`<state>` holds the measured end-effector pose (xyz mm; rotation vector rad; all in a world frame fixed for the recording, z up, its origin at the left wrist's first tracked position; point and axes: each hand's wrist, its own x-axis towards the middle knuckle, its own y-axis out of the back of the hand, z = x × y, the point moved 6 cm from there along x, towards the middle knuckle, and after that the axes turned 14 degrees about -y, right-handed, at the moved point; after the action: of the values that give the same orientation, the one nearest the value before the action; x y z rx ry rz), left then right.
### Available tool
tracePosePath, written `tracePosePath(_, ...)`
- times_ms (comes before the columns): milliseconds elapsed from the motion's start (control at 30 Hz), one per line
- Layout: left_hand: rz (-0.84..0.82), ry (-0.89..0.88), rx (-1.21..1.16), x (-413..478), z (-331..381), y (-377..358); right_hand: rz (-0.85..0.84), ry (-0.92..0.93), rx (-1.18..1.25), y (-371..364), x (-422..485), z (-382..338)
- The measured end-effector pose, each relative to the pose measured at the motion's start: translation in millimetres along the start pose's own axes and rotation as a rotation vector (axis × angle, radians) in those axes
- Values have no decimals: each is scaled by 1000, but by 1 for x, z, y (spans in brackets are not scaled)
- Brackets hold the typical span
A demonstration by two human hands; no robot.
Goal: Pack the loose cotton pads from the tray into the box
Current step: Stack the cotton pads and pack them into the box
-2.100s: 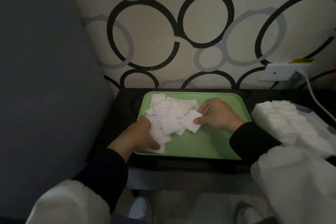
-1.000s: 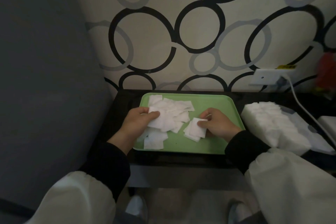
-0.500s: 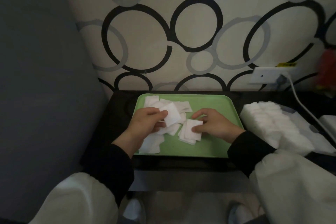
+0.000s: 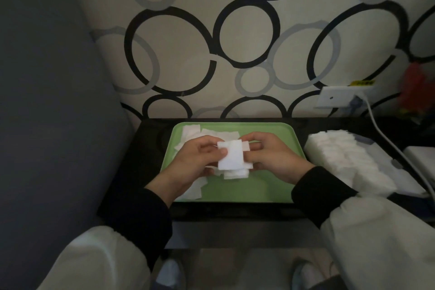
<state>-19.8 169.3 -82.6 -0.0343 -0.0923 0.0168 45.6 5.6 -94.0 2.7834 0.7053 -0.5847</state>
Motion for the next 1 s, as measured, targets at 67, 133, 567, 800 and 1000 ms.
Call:
tracePosePath(67,8,2,4,0,-1,-2,0,10,3,-3,-1,-2)
tracePosePath(133,28,3,18,1,-2,-3,-3,20,-3,-5,-3,-4)
tracePosePath(567,118,-22,72,5,-3,-4,-66,-1,159,-8,-11,-12)
tracePosePath(800,98,-26,97,7,-2,-6,-246,-38,210,-15,-16,-11)
tracePosePath(1000,170,1,1,7,-4,-5,-142,88,32,-20,-18,-13)
